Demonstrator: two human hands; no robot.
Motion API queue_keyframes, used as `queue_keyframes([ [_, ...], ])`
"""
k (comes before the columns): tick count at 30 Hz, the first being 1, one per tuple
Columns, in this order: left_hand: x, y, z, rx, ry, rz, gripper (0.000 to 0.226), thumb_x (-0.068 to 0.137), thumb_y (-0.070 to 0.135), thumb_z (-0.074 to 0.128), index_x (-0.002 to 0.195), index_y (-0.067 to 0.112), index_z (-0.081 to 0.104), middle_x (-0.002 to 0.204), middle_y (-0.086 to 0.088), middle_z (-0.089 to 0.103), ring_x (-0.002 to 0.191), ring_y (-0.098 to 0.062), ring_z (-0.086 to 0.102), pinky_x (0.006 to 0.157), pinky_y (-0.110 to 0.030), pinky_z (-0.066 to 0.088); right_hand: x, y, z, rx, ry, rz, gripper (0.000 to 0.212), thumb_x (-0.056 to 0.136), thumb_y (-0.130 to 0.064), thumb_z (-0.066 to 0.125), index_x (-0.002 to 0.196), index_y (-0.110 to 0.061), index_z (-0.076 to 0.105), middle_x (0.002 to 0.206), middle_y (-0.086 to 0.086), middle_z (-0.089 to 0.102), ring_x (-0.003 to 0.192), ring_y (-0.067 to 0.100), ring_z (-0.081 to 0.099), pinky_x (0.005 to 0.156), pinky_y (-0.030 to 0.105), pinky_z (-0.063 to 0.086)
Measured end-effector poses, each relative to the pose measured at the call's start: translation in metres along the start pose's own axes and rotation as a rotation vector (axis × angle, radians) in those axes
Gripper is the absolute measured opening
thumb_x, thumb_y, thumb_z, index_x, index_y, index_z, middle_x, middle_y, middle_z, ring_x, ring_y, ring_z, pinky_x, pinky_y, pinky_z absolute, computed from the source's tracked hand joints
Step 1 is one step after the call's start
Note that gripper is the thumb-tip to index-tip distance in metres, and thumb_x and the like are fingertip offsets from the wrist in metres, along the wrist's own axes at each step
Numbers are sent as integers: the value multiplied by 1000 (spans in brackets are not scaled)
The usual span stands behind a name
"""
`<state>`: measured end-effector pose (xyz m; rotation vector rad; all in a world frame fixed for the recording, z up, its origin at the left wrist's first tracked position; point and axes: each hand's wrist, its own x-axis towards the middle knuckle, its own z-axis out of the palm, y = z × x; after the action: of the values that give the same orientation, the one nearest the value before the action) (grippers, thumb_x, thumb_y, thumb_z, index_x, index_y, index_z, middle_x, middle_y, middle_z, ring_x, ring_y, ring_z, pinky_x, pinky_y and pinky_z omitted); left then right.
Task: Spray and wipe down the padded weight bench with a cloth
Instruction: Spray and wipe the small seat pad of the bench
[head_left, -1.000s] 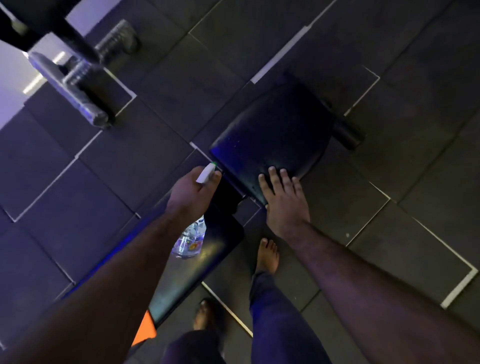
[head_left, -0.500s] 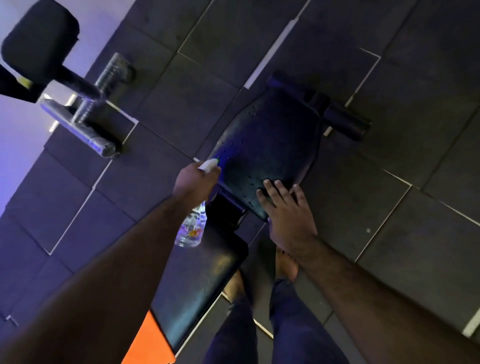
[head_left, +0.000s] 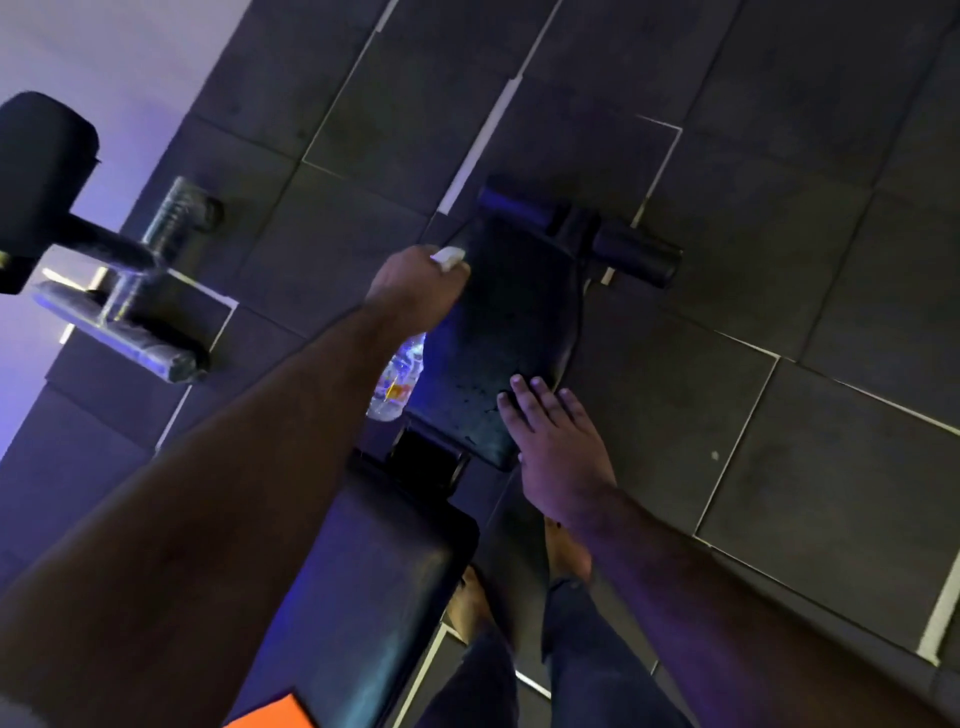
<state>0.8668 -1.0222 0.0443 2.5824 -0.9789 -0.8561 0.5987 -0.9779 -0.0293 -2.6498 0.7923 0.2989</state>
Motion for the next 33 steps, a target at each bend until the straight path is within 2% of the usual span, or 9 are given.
queue_keyframes([
  [3, 6, 27, 7, 64, -90, 111, 33, 91, 53, 56, 82, 22, 67, 68, 6, 68, 80, -32, 74, 66, -31, 50, -1, 1, 0, -4, 4, -6, 83, 91, -26, 64, 167, -20, 30, 178, 3, 18, 163, 26, 21, 131, 49, 14],
  [7, -7, 39, 28, 73, -75, 208, 32, 94, 54, 61, 91, 23, 69, 86, -1, 72, 91, -31, 72, 72, -31, 44, -8, 13, -5, -21, 40, 30, 79, 93, -28, 65, 165, -17, 34, 175, 3, 27, 161, 26, 28, 131, 50, 21],
  [10, -32, 29, 40, 62, -23, 169, 33, 96, 57, 59, 97, 26, 69, 94, -3, 75, 90, -29, 67, 71, -30, 38, -11, 25, -9, -36, 35, -2, 78, 94, -24, 63, 165, -16, 34, 175, 2, 28, 161, 27, 28, 132, 49, 20],
  [14, -77, -9, 49, 9, -92, 72, 36, 100, 56, 59, 107, 23, 73, 92, -5, 75, 92, -34, 71, 77, -39, 55, -5, 27, -14, -59, -24, -46, 78, 98, -26, 58, 168, -15, 26, 177, 4, 21, 163, 26, 19, 133, 49, 11],
  [17, -115, -43, 65, 44, -156, 35, 30, 102, 54, 60, 105, 28, 73, 83, 1, 70, 93, -34, 71, 75, -36, 52, -4, 27, -16, -86, -54, -50, 76, 100, -26, 50, 169, -15, 20, 178, 5, 16, 164, 26, 16, 132, 48, 10],
  [20, -139, -65, 80, 68, -203, 5, 31, 102, 51, 62, 117, 27, 76, 102, -6, 78, 105, -36, 72, 84, -37, 55, -6, 29, -14, -111, -54, -52, 78, 94, -27, 35, 169, -14, 17, 178, 5, 17, 163, 27, 18, 132, 49, 14],
  [26, -113, -62, 58, -63, -27, -76, 40, 99, 57, 63, 120, 26, 75, 101, -10, 79, 98, -36, 74, 83, -38, 58, -6, 30, -10, -141, -69, -75, 80, 92, -33, 21, 169, -13, 15, 178, 7, 15, 163, 28, 18, 132, 50, 13],
  [30, -86, -39, 39, -64, 39, -45, 48, 92, 64, 55, 115, 27, 76, 99, -8, 79, 94, -36, 74, 79, -38, 59, -5, 24, -13, -160, -89, -51, 83, 94, -30, 51, 168, -12, 19, 178, 7, 15, 163, 30, 17, 132, 50, 12],
  [33, -78, -30, 32, -5, -36, 28, 22, 97, 56, 58, 101, 45, 77, 107, -11, 78, 99, -39, 72, 75, -36, 51, -5, 20, -16, -147, -110, -37, 86, 94, -26, 58, 169, -11, 18, 178, 8, 14, 164, 30, 15, 133, 51, 11],
])
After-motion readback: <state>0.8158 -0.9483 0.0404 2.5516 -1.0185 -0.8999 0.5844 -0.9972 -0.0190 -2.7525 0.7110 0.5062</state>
